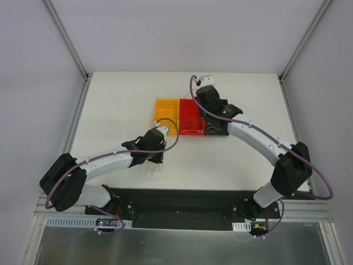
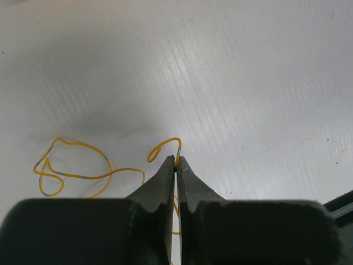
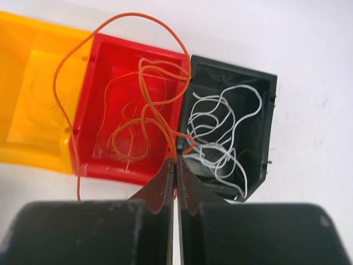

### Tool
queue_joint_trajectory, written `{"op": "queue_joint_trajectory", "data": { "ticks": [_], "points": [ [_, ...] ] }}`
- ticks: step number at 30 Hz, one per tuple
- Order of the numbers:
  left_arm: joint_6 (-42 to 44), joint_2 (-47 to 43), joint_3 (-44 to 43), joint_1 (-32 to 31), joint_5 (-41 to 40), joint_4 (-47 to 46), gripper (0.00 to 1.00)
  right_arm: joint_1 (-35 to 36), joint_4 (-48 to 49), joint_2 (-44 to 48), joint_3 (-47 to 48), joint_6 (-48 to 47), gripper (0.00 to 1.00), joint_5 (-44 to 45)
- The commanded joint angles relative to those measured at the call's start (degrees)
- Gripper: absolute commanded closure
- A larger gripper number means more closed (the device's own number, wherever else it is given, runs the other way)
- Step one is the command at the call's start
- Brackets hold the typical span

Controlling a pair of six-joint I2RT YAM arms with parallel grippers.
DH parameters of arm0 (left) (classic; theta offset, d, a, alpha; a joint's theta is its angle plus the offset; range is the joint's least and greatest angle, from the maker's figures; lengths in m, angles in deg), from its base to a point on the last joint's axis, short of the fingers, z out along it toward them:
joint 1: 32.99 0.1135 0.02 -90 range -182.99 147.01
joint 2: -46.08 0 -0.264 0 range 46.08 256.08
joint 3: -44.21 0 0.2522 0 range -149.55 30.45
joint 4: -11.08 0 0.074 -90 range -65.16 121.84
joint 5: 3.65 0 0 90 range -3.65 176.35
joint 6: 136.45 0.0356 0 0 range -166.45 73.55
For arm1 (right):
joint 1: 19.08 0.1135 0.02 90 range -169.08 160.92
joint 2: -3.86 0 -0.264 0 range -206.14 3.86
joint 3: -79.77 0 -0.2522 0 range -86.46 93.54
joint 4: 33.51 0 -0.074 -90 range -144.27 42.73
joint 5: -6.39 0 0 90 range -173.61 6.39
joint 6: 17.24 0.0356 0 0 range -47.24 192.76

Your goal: Untangle the cables

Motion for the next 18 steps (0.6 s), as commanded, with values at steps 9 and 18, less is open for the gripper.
{"op": "queue_joint_trajectory", "data": {
  "ticks": [9,18],
  "points": [
    [-0.52,-1.79,0.71,0.11,1.49,-2.17,1.00,1.76,-8.85,-13.12,9.85,-9.83,1.00,9.96],
    [-0.26,-1.08,0.45,0.81,2.72,-2.43,1.00,2.11,-7.88,-25.06,18.80,-10.01,1.00,2.84]
  ]
}}
